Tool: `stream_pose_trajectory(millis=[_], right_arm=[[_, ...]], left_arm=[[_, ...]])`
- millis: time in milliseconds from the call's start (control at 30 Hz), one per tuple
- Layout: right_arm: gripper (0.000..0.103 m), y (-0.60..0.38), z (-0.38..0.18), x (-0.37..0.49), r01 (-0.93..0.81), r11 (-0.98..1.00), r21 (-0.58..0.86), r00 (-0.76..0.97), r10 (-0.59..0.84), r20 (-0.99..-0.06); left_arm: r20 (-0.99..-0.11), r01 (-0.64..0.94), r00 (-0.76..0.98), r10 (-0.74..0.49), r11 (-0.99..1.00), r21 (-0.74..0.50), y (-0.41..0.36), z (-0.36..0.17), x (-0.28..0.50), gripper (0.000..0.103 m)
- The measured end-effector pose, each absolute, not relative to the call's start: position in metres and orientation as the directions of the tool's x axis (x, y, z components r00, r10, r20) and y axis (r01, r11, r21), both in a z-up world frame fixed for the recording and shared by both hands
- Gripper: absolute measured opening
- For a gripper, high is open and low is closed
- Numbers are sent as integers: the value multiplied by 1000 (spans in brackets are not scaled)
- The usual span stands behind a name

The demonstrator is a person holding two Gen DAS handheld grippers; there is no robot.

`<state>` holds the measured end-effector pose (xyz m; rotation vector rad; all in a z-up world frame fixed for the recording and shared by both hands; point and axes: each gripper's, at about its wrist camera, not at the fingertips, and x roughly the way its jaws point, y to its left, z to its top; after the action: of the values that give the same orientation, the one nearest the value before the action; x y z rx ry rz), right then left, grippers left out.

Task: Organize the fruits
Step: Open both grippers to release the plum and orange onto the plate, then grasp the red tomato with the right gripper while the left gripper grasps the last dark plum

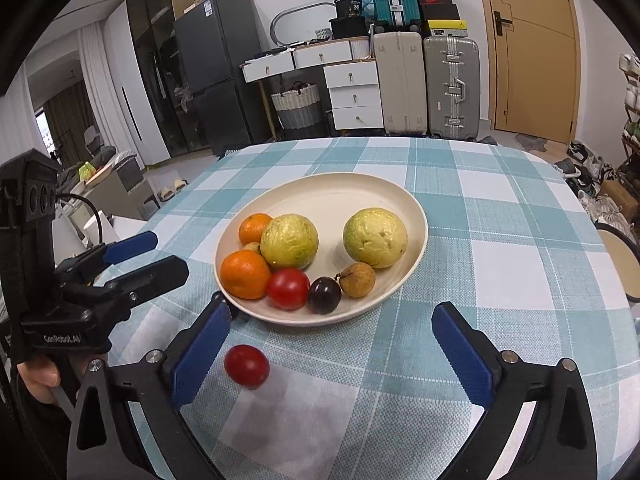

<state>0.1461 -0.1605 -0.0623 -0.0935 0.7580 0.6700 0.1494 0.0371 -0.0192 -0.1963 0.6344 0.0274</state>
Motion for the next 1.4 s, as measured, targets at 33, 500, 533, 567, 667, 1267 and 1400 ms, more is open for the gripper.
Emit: stream_pose_trajectory(millis=[33, 500, 533, 567, 667, 1267, 1400], right_arm=[[103, -160, -62, 144, -593, 791, 147, 535, 524, -663], [103, -146, -73, 122, -630, 768, 116, 471, 497, -729], [103, -145, -74, 121, -635, 763, 117, 463, 498, -733], [102, -143, -75, 119, -642, 757, 121, 453, 502, -737], [94, -140, -75, 116, -664, 736, 133, 427, 519, -741], [46, -118, -88, 105, -723, 673, 156, 331, 535, -777], [36, -114, -89, 104, -726, 672, 145, 330, 525, -785]], left_arm=[[-591, -86, 806, -30, 982, -167, 37, -19, 148, 102], [-610, -59, 792, -25, 991, -118, 27, -22, 145, 102], [-612, -60, 791, -27, 991, -121, 27, -22, 146, 102], [-615, -61, 788, -30, 990, -126, 28, -23, 146, 102], [-618, -61, 786, -36, 989, -136, 30, -24, 147, 102], [-644, -65, 764, -37, 989, -135, 29, -30, 152, 102], [-649, -63, 760, -41, 989, -136, 29, -32, 153, 102]])
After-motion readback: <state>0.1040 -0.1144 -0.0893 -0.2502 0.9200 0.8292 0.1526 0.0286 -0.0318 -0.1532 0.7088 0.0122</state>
